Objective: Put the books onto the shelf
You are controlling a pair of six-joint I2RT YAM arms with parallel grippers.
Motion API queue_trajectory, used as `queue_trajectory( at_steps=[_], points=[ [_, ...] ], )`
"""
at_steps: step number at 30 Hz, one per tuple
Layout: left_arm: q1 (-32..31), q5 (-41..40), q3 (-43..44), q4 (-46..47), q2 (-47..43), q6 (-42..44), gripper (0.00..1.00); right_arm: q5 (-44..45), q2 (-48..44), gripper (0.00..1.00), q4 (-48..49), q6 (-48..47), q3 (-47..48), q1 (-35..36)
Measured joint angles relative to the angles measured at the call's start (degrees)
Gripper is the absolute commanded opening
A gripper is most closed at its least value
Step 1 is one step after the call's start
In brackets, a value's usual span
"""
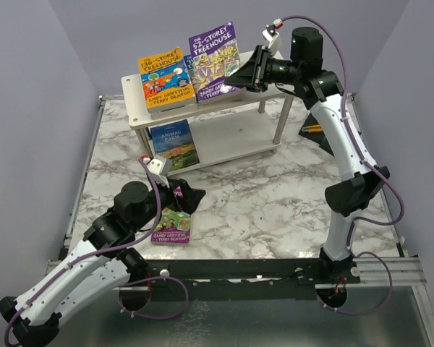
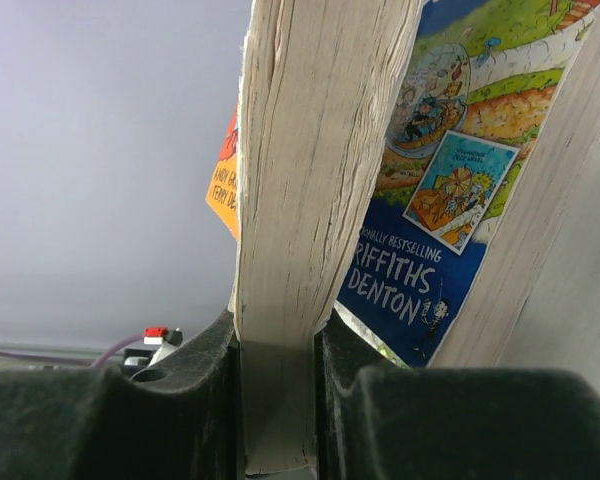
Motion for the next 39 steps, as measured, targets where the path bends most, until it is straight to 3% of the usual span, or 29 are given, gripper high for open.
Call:
queue_trajectory(
  at_steps=[3, 12, 20, 25, 31, 39],
  points=[
    [0.00, 0.09, -0.02, 0.02, 0.02, 0.02, 0.99, -1.44, 0.50, 0.11, 0.00, 0.83, 0.00, -0.46],
    [0.00, 0.79, -0.02, 0.02, 0.87, 0.07, 0.99, -2.64, 1.05, 0.32, 0.00, 1.84, -0.02, -1.73],
    [0.00, 0.85, -0.02, 0.00, 0.81, 0.11, 0.99, -2.58, 2.73, 0.43, 0.39, 1.51, -0.02, -1.77],
    [0.00, 0.87, -0.02, 0.02, 0.81, 0.26, 0.99, -1.86, 3.13, 0.58, 0.07, -0.63, 0.37, -1.77],
    [0.00, 0.94, -0.02, 0.02, 0.81, 0.31, 0.99, 3.98, 2.01, 0.67, -1.73, -5.84, 1.51, -1.73],
    [0.04, 1.01, -0.02, 0.02, 0.81, 0.44, 0.99, 16.41, -0.61, 0.71, -5.77, -13.07, 1.46, -1.79]
  ],
)
